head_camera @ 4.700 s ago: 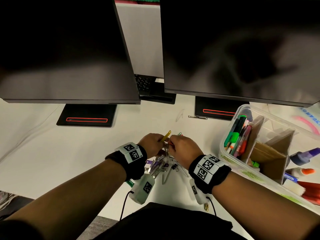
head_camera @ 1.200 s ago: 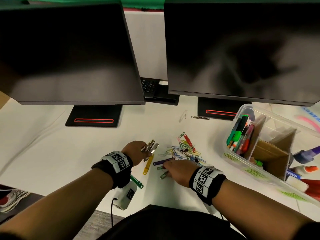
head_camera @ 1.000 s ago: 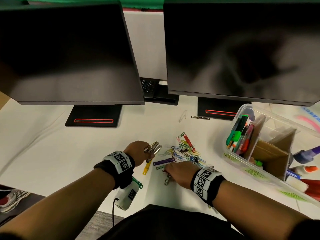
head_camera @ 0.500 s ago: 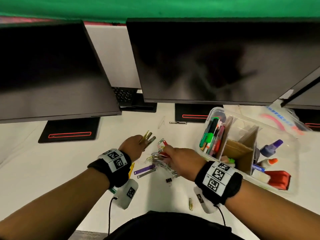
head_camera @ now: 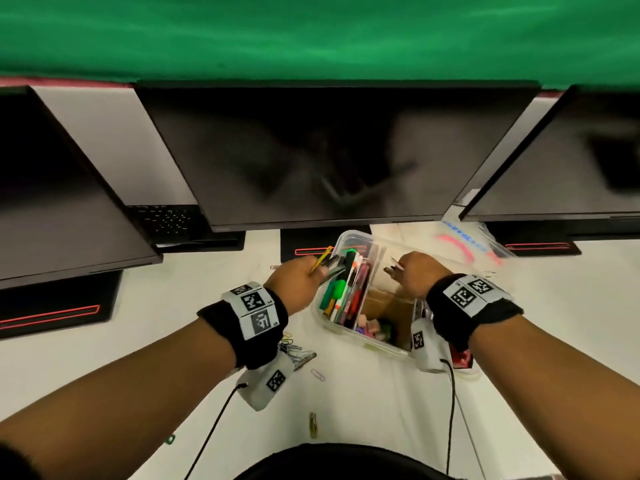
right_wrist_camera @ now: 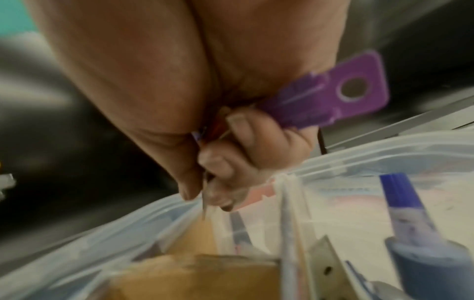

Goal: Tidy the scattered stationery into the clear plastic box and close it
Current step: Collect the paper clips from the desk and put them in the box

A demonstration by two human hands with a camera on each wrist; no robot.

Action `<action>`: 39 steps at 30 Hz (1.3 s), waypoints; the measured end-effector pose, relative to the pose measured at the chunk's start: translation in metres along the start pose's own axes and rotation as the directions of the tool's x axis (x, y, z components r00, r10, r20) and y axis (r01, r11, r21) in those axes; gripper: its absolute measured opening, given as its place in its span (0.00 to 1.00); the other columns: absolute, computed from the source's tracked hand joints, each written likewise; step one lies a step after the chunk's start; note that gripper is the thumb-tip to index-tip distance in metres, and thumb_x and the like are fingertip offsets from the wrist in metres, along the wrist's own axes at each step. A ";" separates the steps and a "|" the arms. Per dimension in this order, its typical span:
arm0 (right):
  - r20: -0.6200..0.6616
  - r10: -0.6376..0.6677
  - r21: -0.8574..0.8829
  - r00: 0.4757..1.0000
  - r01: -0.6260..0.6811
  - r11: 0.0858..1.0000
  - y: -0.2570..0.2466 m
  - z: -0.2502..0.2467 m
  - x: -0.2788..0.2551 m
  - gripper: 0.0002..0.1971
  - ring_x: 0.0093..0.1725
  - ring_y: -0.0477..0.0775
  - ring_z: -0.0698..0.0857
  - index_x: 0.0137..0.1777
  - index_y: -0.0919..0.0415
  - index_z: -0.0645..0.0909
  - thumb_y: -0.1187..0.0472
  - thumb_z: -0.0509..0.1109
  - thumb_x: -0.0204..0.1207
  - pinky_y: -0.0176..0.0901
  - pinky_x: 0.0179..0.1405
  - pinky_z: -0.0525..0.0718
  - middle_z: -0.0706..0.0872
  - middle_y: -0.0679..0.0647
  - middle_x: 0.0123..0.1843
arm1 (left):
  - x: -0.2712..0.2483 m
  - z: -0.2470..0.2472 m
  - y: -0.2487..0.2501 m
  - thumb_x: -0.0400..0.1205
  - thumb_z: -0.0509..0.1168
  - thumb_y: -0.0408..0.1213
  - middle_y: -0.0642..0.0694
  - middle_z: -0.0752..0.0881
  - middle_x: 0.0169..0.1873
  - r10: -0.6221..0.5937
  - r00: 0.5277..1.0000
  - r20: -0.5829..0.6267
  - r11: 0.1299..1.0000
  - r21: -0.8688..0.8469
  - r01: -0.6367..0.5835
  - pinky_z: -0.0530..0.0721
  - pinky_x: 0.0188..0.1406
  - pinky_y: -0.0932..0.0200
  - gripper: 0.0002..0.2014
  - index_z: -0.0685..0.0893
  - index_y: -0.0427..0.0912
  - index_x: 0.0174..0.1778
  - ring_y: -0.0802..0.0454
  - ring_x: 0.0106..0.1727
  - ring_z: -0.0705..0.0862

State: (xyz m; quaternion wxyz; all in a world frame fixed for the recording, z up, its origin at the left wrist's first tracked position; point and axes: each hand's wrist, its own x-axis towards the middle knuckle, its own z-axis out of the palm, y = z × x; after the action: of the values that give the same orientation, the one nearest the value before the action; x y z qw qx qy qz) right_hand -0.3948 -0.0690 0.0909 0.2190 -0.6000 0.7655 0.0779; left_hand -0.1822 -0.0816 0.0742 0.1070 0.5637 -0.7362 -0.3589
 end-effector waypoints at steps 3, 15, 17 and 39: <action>0.020 0.026 -0.044 0.999 -0.025 0.999 0.001 0.000 0.004 0.21 0.64 0.63 0.80 0.64 0.67 0.78 0.51 0.65 0.80 0.46 0.60 0.77 0.82 0.64 0.66 | 0.005 0.011 0.015 0.87 0.52 0.44 0.39 0.82 0.43 0.029 0.999 0.033 0.998 0.047 -0.031 0.74 0.44 0.55 0.15 0.79 0.36 0.54 0.42 0.46 0.80; 0.128 -0.068 0.845 0.989 -0.073 0.530 -0.010 0.004 -0.013 0.14 0.21 0.48 0.81 0.48 0.65 0.78 0.56 0.57 0.85 0.34 0.18 0.77 0.83 0.60 0.38 | 0.021 0.042 0.029 0.87 0.52 0.44 0.29 0.85 0.49 -0.047 0.997 -0.066 0.963 -0.268 0.027 0.77 0.46 0.51 0.17 0.79 0.33 0.56 0.32 0.52 0.83; 0.159 -0.054 0.870 0.986 -0.113 0.480 -0.008 0.005 -0.015 0.12 0.18 0.46 0.79 0.49 0.66 0.76 0.58 0.57 0.85 0.33 0.16 0.76 0.81 0.58 0.35 | 0.026 0.046 0.033 0.87 0.53 0.44 0.31 0.85 0.45 -0.037 0.998 -0.044 0.955 -0.295 0.022 0.79 0.48 0.47 0.17 0.79 0.33 0.54 0.33 0.49 0.83; 0.115 -0.601 -0.194 0.791 0.611 0.768 0.066 0.067 -0.054 0.24 0.81 0.60 0.61 0.69 0.51 0.79 0.62 0.68 0.72 0.52 0.79 0.28 0.71 0.60 0.76 | 0.060 0.087 0.079 0.83 0.62 0.40 0.36 0.74 0.68 0.057 0.980 0.192 0.886 0.442 -0.138 0.70 0.71 0.50 0.20 0.74 0.37 0.69 0.39 0.70 0.74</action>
State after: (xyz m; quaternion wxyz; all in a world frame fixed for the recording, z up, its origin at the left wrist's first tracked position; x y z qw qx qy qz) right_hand -0.4317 0.0222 0.0446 0.1821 -0.8331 0.5124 0.1014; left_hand -0.3114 -0.0917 0.0480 -0.0738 0.5018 -0.8335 -0.2191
